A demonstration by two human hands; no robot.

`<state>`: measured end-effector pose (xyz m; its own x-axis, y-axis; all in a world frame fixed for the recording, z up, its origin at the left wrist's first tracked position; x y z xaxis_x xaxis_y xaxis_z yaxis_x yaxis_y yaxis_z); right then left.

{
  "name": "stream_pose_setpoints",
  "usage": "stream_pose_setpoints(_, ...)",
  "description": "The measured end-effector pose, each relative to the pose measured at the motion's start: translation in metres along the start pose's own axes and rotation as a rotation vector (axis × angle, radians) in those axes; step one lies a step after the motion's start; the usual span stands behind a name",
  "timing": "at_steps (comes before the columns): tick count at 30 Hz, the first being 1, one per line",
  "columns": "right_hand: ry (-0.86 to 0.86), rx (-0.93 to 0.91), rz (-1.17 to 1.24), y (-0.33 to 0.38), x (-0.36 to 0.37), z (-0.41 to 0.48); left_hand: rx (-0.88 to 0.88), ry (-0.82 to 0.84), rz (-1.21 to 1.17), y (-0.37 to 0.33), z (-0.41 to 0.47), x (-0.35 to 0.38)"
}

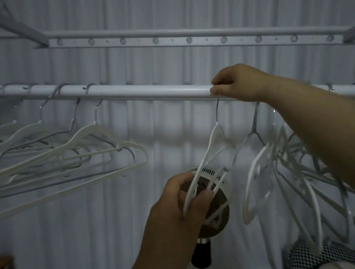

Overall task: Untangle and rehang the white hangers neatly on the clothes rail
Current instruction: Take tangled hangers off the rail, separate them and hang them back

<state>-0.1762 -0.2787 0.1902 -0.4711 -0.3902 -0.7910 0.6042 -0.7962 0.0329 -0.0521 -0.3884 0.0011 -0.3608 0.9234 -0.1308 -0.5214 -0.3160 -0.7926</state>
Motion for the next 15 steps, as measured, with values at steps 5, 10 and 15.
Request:
stream_pose_setpoints(5,0.020,-0.021,-0.023,0.034,0.009,0.017,0.034,-0.043,0.116,0.009,0.006,-0.043)
stream_pose_setpoints(10,0.035,-0.050,-0.062,0.077,0.025,0.038,0.092,-0.169,0.405,0.018,0.010,-0.097)
stream_pose_setpoints(15,0.050,-0.075,-0.078,0.114,0.037,0.056,0.152,-0.243,0.439,0.024,0.010,-0.133)
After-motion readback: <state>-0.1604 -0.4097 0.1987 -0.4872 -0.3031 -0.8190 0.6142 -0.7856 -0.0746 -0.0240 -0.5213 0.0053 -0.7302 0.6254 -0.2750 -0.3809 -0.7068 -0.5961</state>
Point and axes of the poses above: each hand's wrist, its own z-axis towards the middle knuckle, its own x-axis out of the palm, y = z × x, the point moved 6 cm from there along z, towards the middle knuckle, and after that the axes turned 4 degrees about -z, right-handed, at the moved point
